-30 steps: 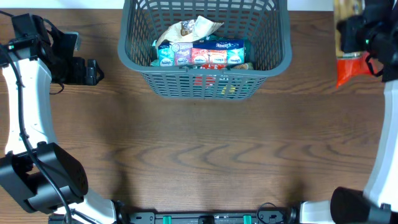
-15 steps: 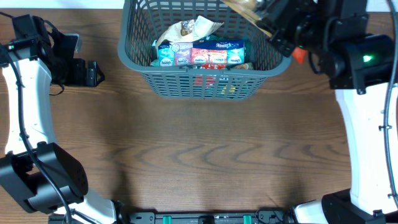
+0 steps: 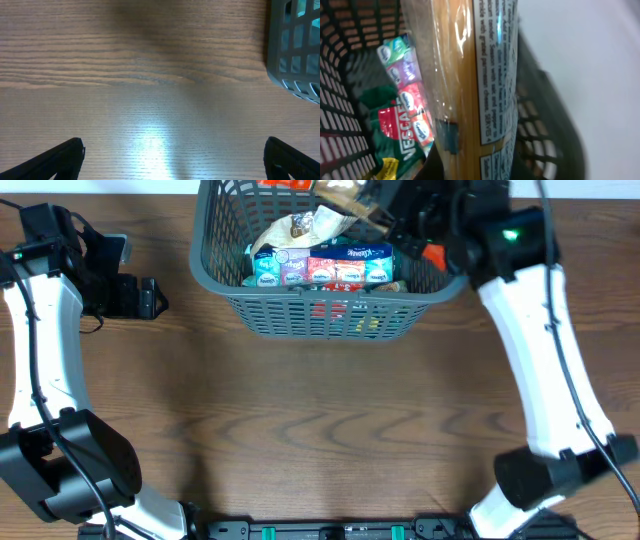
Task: Pack container
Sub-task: 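Lift the spaghetti pack and carry it left over the basket, then lower the spaghetti into the basket, release, and raise the right gripper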
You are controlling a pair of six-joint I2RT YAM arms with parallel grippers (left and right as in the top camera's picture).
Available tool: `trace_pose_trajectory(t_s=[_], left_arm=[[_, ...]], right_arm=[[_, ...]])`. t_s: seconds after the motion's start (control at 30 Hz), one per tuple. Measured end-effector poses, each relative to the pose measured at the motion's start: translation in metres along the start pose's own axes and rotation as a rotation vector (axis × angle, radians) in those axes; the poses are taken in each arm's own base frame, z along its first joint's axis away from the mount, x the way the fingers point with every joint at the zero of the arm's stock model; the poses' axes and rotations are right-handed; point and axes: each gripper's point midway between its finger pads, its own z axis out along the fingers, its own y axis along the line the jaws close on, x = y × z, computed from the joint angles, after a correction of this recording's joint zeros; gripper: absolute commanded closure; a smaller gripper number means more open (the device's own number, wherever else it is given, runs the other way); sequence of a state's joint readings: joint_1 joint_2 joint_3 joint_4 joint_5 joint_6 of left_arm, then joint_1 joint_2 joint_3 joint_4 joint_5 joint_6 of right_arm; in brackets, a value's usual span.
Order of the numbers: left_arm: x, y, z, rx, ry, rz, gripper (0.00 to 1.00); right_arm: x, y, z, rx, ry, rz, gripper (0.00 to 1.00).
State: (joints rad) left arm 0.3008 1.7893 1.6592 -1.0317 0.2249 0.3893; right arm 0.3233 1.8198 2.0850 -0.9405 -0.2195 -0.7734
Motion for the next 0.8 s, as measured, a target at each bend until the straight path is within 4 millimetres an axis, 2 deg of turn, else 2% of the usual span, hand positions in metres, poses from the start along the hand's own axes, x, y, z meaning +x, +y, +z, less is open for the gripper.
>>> trace_pose_trajectory(t_s=[0.17, 0.47, 0.8], left_arm=[[-0.001, 0.000, 0.000, -0.001, -0.003, 0.001, 0.01], [-0.001, 0.000, 0.000, -0.001, -0.003, 0.001, 0.01], [-0.001, 0.000, 0.000, 0.000, -0.003, 0.001, 0.01]], right_arm=[[0.007, 0.015, 0.035, -0.079, 0.008, -0.040, 0.99], [0.008, 0.043, 0.059, -0.227, -0.047, -0.089, 0.99], [0.059, 0.089, 0.100, -0.430, 0.103, -0.018, 0.99]])
